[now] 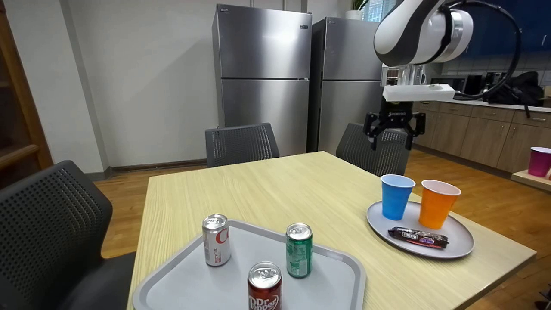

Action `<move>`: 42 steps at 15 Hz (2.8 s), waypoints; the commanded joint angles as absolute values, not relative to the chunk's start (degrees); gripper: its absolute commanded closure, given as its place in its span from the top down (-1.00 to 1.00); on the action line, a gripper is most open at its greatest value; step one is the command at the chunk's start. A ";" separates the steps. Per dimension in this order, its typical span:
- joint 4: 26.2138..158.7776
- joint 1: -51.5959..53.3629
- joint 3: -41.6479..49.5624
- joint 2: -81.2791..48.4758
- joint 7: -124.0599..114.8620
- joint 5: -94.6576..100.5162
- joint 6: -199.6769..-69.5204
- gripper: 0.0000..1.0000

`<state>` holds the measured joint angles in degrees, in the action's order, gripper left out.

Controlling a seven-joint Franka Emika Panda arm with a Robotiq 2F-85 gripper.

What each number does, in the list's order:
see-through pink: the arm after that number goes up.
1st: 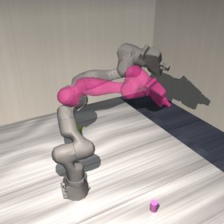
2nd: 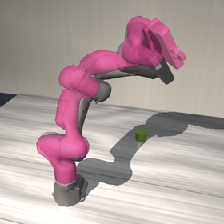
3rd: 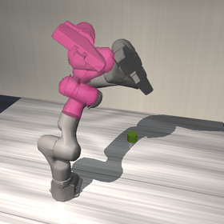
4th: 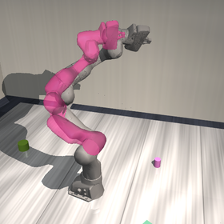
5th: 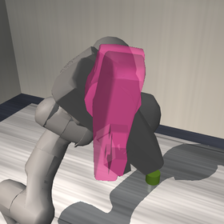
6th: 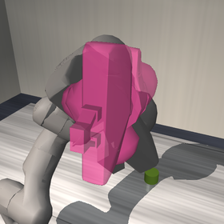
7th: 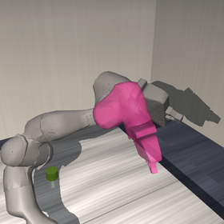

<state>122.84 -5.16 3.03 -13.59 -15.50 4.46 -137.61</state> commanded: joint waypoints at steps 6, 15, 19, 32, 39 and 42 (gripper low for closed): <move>117.23 -3.36 4.84 -22.10 -17.36 1.43 -139.30 1.00; 112.12 -3.08 6.01 -29.92 -18.53 -0.63 -138.72 1.00; 110.27 -3.08 6.15 -32.85 -18.74 -1.71 -138.30 1.00; 111.07 -2.88 7.59 -31.61 -19.51 -2.63 -137.43 -0.91; 114.91 -0.80 8.54 -25.11 -21.24 -1.37 -137.69 -0.98; 116.45 1.25 8.66 -21.33 -23.53 -0.10 -137.30 -0.98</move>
